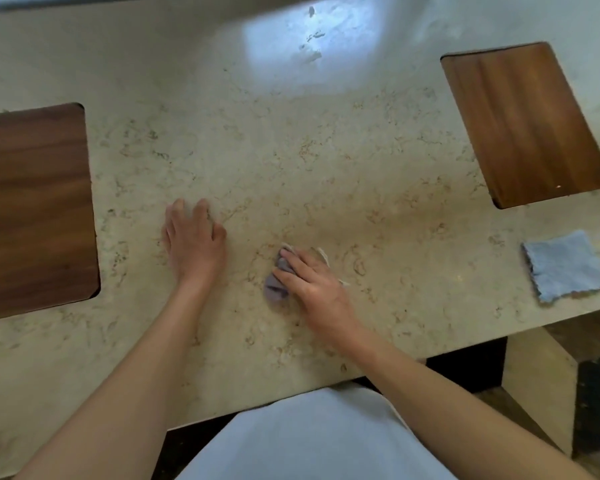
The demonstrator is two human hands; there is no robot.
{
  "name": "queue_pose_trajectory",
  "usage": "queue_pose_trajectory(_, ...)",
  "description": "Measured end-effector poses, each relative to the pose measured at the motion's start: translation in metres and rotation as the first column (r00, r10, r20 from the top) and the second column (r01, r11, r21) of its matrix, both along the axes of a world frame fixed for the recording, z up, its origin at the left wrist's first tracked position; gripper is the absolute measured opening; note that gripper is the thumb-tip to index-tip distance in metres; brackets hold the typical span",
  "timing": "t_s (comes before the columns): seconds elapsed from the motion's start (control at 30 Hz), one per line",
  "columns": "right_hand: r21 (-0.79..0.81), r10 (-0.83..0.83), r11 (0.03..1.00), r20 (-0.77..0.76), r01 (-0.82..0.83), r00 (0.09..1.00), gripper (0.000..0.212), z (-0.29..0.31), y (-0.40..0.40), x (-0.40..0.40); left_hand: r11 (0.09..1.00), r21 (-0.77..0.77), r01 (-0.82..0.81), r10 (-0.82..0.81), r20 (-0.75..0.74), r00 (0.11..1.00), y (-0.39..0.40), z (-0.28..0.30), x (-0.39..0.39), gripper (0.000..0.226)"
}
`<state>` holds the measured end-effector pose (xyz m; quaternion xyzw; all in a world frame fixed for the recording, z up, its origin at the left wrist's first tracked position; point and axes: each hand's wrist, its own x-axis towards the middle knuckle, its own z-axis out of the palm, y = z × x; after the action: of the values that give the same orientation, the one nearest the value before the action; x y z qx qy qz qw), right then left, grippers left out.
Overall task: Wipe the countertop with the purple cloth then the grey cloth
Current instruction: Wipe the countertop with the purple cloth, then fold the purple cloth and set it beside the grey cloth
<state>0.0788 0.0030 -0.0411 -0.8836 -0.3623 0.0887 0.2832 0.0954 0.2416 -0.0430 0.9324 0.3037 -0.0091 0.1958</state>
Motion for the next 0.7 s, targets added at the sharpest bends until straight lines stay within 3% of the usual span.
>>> queue_pose_trajectory(0.1,0.030,0.003,1.000,-0.178,0.003,0.984,0.052,0.015,-0.004,0.012,0.981,-0.189,-0.048,0.065,0.088,0.994,-0.015,0.023,-0.012,0.047)
queue_pose_trajectory(0.17,0.111,-0.108,0.980,-0.398,0.165,0.911,0.048,0.033,-0.005,0.011,0.921,-0.383,-0.078,0.141,0.140,0.980,-0.036,0.041,-0.024,0.041)
queue_pose_trajectory(0.23,0.157,-0.209,0.913,-0.612,0.376,0.763,0.047,0.057,-0.008,0.006,0.781,-0.610,-0.130,0.240,0.102,0.965,-0.062,0.059,-0.036,0.029)
queue_pose_trajectory(0.3,0.194,-0.218,0.810,-0.775,0.553,0.593,0.048,0.075,-0.009,0.000,0.548,-0.821,-0.161,0.321,0.028,0.947,-0.089,0.080,-0.044,0.019)
queue_pose_trajectory(0.4,0.213,-0.189,0.694,-0.868,0.688,0.460,0.053,0.094,-0.005,-0.010,0.315,-0.939,-0.142,0.323,-0.035,0.946,-0.121,0.099,-0.052,0.023)
queue_pose_trajectory(0.63,0.266,-0.192,0.746,-0.791,0.610,0.581,0.055,0.126,-0.010,-0.022,0.055,-0.997,-0.053,0.318,-0.032,0.948,-0.134,0.132,-0.058,0.038)
queue_pose_trajectory(0.7,0.282,-0.181,0.768,-0.765,0.575,0.618,0.056,0.132,-0.016,-0.022,0.033,-0.999,-0.030,0.299,-0.019,0.954,-0.135,0.138,-0.060,0.040)
